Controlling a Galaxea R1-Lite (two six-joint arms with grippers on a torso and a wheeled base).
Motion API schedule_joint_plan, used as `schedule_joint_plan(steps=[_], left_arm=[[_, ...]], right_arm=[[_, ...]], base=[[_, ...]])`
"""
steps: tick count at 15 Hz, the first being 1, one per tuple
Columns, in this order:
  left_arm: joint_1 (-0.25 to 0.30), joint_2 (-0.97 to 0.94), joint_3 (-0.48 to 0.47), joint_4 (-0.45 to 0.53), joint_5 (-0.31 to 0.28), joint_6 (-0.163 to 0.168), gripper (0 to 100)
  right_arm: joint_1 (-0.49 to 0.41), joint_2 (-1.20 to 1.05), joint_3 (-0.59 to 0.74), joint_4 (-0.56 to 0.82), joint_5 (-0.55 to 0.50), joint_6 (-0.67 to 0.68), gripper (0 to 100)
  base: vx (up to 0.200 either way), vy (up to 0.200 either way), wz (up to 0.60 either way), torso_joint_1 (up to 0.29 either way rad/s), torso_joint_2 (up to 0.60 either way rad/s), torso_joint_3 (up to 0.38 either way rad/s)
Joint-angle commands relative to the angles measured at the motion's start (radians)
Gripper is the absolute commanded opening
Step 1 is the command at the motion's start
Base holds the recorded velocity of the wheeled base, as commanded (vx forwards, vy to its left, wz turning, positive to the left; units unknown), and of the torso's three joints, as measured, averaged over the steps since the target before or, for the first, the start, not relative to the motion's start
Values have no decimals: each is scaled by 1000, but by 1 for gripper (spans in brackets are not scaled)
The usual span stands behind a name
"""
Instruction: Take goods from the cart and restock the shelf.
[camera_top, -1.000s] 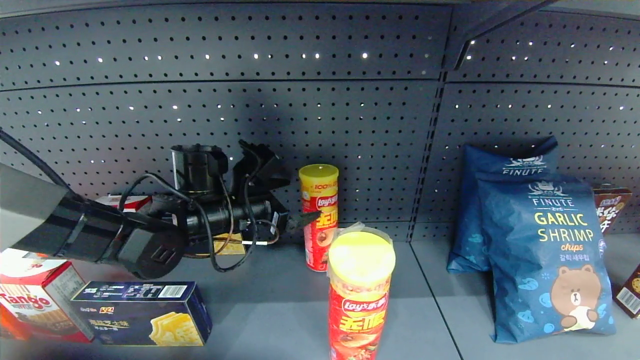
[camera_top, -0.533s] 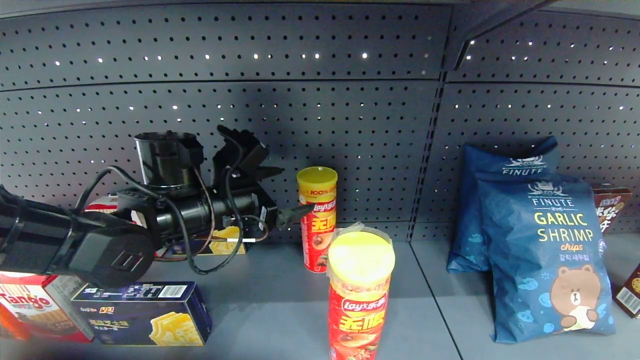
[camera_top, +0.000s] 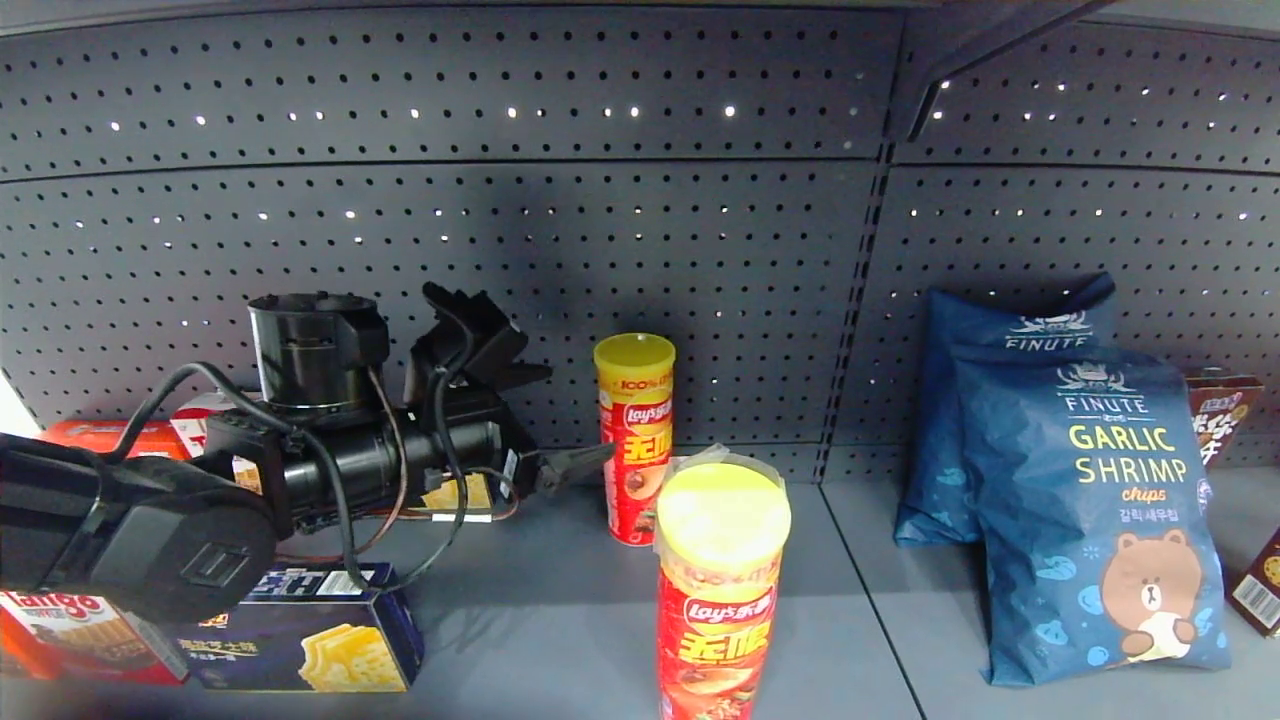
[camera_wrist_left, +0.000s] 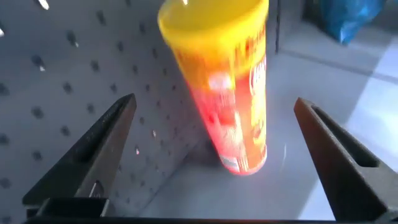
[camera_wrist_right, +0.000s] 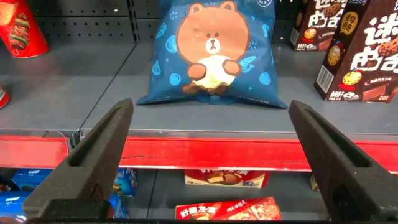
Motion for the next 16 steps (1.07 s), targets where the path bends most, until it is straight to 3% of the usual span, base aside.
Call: schedule_joint_plan(steps=[1, 6, 10, 14, 16], left_arm=[[6, 6, 18, 5, 20, 52, 100], [-4, 41, 27, 5, 66, 124, 100], [-35, 78, 24, 5, 77, 123, 100], [-54, 112, 10, 0, 154, 124, 100], [-70, 130, 1, -3, 230, 123, 100]], right_arm=[[1, 1, 0, 0, 1, 0, 100], [-1, 1, 0, 0, 1, 0, 100], [-1, 1, 0, 0, 1, 0, 100], [1, 1, 0, 0, 1, 0, 100], [1, 1, 0, 0, 1, 0, 100]], base=[[0, 0, 0, 0, 0, 0], [0, 0, 0, 0, 0, 0], [0, 0, 0, 0, 0, 0], [0, 0, 0, 0, 0, 0], [0, 0, 0, 0, 0, 0]])
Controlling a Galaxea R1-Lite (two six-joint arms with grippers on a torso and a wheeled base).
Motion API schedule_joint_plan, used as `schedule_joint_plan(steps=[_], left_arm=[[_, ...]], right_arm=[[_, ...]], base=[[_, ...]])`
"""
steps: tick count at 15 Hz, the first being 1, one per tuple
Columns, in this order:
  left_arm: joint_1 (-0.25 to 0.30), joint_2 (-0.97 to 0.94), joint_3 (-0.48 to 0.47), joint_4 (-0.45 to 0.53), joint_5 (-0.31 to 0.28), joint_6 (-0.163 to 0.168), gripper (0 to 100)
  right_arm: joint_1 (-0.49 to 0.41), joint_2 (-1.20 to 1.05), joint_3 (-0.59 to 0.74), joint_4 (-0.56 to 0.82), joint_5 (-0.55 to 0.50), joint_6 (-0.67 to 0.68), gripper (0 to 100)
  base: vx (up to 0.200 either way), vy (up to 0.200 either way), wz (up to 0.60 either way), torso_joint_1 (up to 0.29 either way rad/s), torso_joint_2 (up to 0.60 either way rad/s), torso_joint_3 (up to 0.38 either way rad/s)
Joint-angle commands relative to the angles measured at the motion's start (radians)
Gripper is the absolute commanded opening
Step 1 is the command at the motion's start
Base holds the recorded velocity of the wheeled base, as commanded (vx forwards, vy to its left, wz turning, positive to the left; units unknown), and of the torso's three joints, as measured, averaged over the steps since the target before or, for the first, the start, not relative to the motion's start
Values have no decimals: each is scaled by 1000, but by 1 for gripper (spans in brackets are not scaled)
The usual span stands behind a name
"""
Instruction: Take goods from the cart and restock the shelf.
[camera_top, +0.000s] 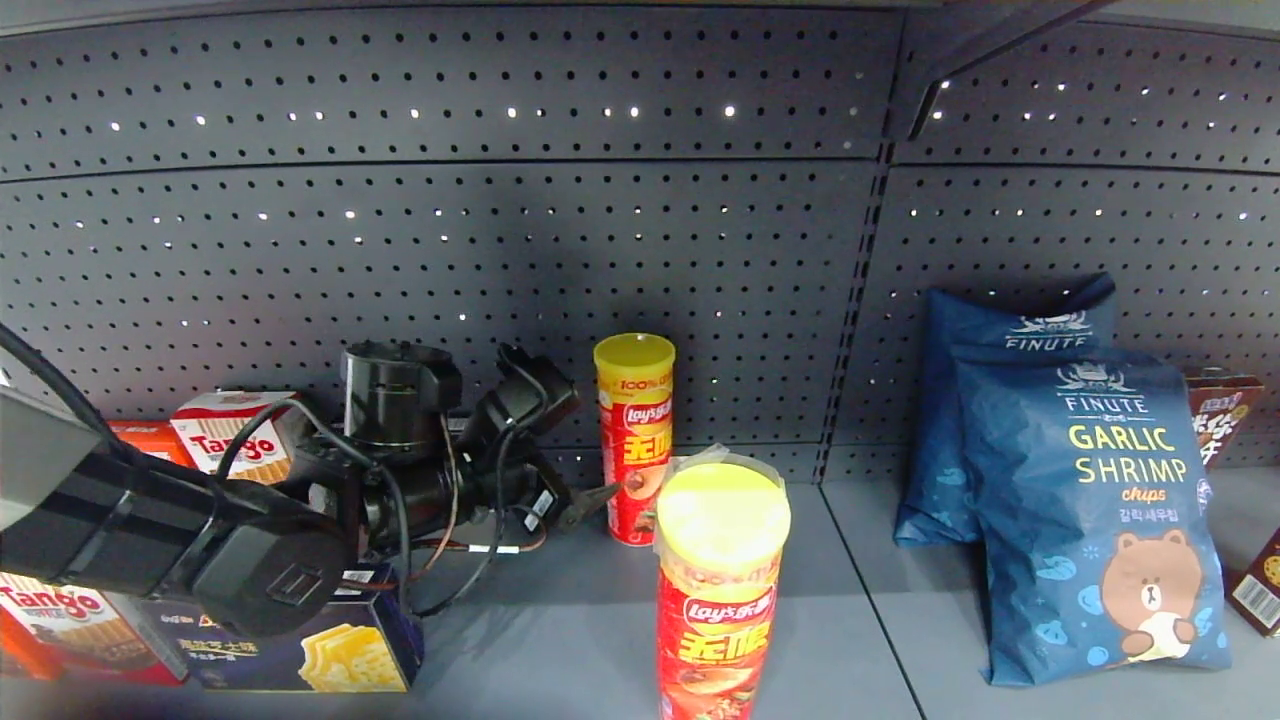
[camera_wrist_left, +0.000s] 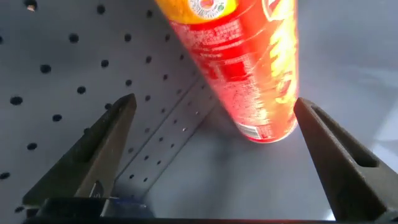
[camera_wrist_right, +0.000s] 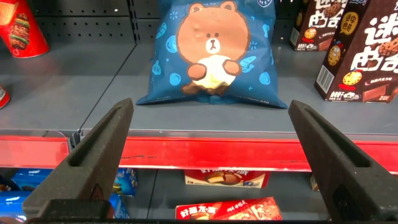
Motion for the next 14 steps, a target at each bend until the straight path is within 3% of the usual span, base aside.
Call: schedule_joint_plan(steps=[1, 6, 14], left_arm=[[-17, 25, -7, -2, 16, -2, 100], [-35, 34, -19, -11, 119, 0, 100], [-28, 36, -30, -54, 229, 17, 100]], right_arm=[[1, 1, 0, 0, 0, 0, 100], [1, 3, 0, 0, 0, 0, 100], [1, 1, 0, 0, 0, 0, 100]], base=[[0, 0, 0, 0, 0, 0], [0, 0, 0, 0, 0, 0], [0, 0, 0, 0, 0, 0]])
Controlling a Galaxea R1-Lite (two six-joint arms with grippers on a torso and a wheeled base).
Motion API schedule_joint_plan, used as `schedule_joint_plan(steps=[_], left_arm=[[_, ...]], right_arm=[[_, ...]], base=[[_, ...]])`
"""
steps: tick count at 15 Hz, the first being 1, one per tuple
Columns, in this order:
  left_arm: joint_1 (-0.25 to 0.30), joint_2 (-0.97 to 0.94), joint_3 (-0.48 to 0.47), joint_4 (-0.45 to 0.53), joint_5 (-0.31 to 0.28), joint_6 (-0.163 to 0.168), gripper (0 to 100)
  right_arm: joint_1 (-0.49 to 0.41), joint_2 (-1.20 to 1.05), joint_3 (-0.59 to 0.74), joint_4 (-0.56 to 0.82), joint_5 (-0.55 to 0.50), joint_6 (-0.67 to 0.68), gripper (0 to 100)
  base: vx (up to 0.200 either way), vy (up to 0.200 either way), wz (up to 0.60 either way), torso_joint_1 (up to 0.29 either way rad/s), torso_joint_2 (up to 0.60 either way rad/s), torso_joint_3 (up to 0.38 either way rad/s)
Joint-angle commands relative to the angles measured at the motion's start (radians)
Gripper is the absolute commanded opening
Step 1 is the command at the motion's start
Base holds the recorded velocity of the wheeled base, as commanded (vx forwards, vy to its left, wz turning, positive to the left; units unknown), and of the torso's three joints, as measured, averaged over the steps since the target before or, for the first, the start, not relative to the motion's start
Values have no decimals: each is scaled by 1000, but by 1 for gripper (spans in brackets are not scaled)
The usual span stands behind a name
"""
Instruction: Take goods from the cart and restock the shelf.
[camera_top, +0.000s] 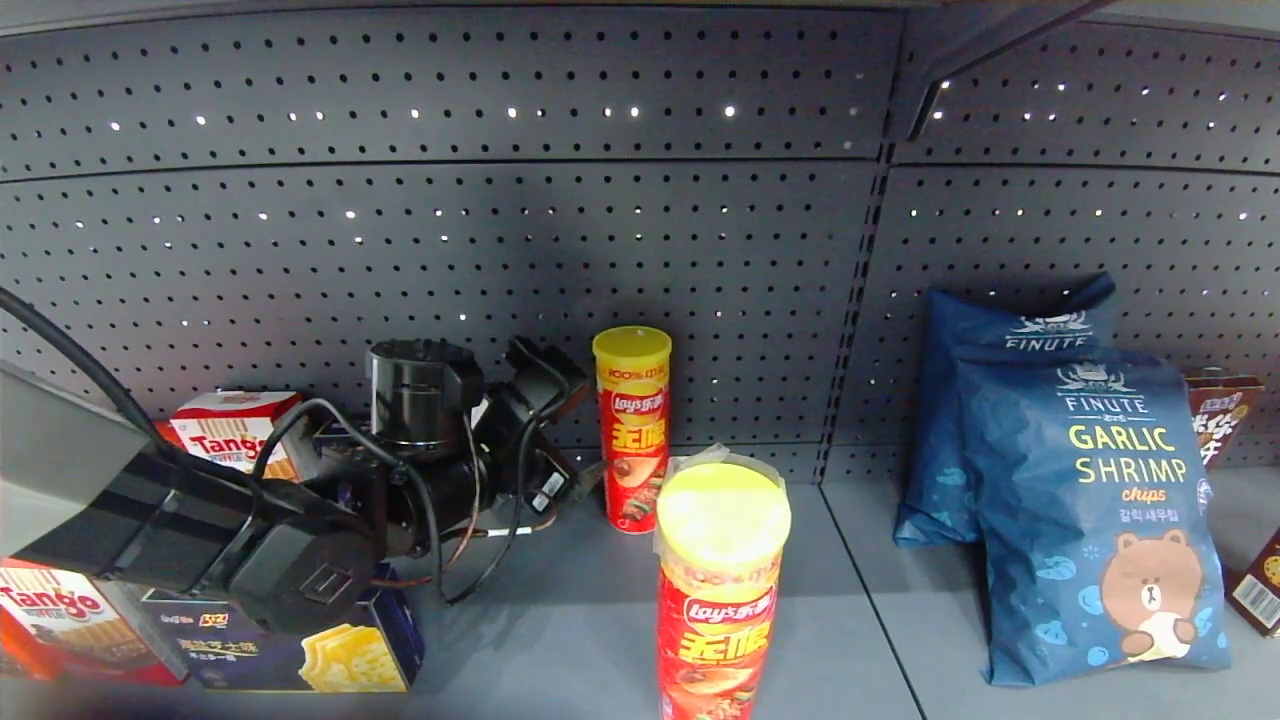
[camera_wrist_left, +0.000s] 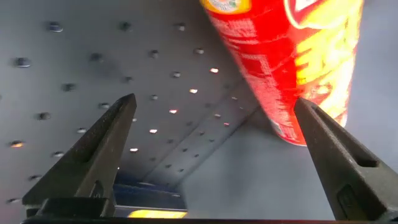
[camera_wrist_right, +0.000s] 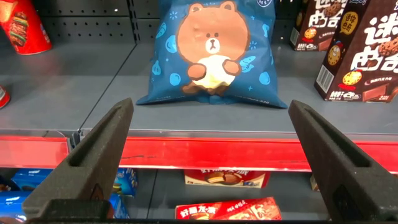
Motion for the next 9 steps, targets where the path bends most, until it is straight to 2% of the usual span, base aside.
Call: schedule_joint_plan(steps=[1, 4, 6, 9], left_arm=[[2, 3, 1, -2, 14, 0, 100], [8, -5, 17, -16, 29, 0, 100], [8, -8, 25, -53, 75, 2, 100], [6, 1, 27, -58, 100, 2, 100]], right_arm=[[1, 1, 0, 0, 0, 0, 100], [1, 1, 0, 0, 0, 0, 100], [1, 2, 0, 0, 0, 0, 100], [-1, 2, 0, 0, 0, 0, 100]], base=[[0, 0, 0, 0, 0, 0], [0, 0, 0, 0, 0, 0], [0, 0, 0, 0, 0, 0], [0, 0, 0, 0, 0, 0]])
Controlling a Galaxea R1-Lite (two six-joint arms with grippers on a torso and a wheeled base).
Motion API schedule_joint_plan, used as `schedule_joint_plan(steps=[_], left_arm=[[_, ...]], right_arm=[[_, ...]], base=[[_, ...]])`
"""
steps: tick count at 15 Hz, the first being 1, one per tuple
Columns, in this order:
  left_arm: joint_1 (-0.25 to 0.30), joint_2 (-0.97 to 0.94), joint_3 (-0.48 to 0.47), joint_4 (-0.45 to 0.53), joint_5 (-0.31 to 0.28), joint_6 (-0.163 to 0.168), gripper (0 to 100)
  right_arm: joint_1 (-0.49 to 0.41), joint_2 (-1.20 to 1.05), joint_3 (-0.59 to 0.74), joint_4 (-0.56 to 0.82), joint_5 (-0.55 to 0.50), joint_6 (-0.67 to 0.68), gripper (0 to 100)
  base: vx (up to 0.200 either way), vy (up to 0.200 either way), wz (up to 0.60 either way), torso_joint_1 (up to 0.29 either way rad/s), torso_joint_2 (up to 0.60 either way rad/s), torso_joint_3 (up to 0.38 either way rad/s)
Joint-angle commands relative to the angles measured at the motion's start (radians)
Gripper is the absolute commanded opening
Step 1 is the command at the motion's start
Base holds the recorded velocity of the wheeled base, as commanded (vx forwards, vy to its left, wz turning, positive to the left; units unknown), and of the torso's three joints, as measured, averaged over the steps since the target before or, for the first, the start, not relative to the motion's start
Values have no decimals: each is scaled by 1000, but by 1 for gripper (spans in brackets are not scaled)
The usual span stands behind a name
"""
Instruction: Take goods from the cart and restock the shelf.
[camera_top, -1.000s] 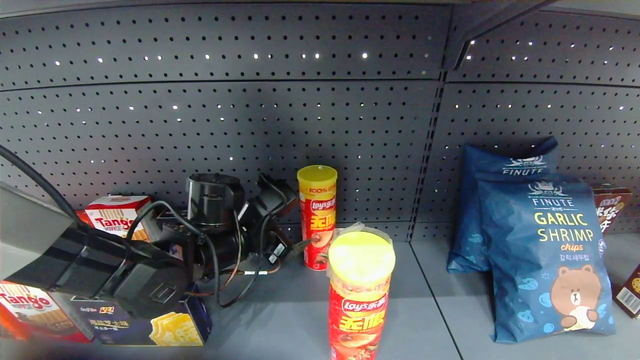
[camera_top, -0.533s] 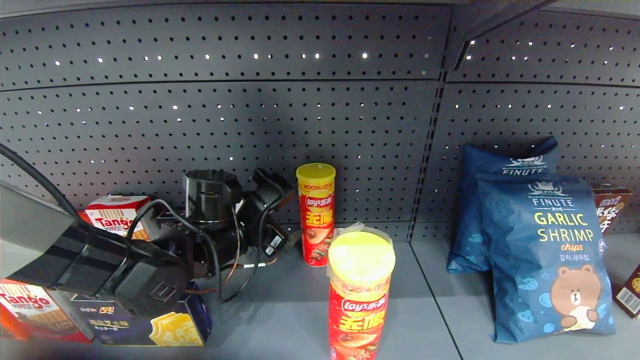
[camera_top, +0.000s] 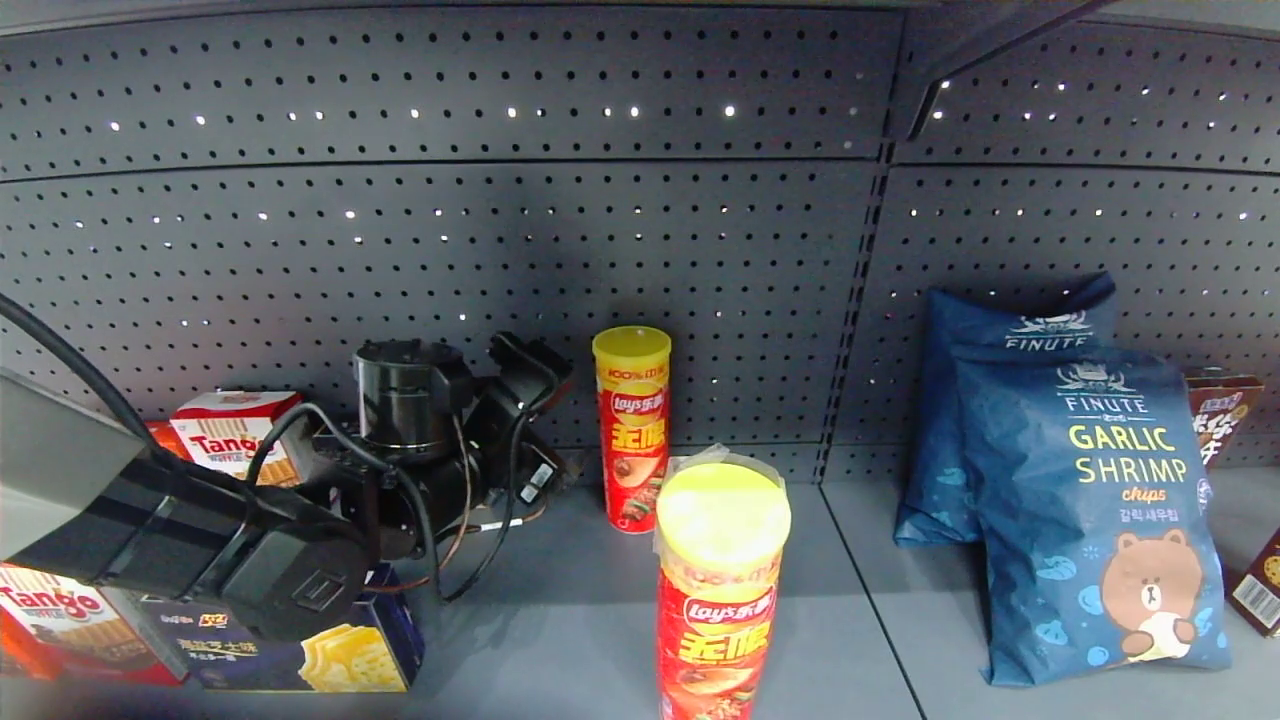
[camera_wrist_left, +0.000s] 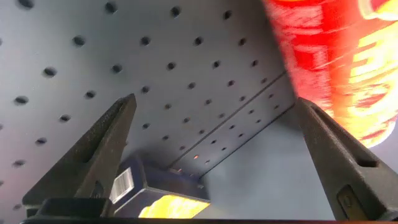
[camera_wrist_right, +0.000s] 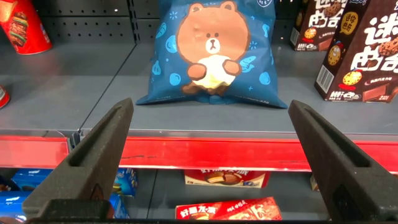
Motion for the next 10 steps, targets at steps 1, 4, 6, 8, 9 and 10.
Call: schedule_joint_plan(steps=[1, 4, 6, 8, 9, 10], left_arm=[[-5, 13, 1, 1, 1, 0, 100], [-11, 37, -2, 1, 1, 0, 100], [-13, 54, -8, 3, 1, 0, 100], [-20, 71, -21, 1, 1, 0, 100], [-25, 79, -31, 1, 3, 0, 100], [-28, 85, -41, 1, 3, 0, 100]], right_arm=[[1, 1, 0, 0, 0, 0, 100], [1, 2, 0, 0, 0, 0, 100], [1, 2, 0, 0, 0, 0, 100], [1, 2, 0, 0, 0, 0, 100], [1, 1, 0, 0, 0, 0, 100], [1, 2, 0, 0, 0, 0, 100]], base=[[0, 0, 0, 0, 0, 0], [0, 0, 0, 0, 0, 0], [0, 0, 0, 0, 0, 0], [0, 0, 0, 0, 0, 0], [0, 0, 0, 0, 0, 0], [0, 0, 0, 0, 0, 0]])
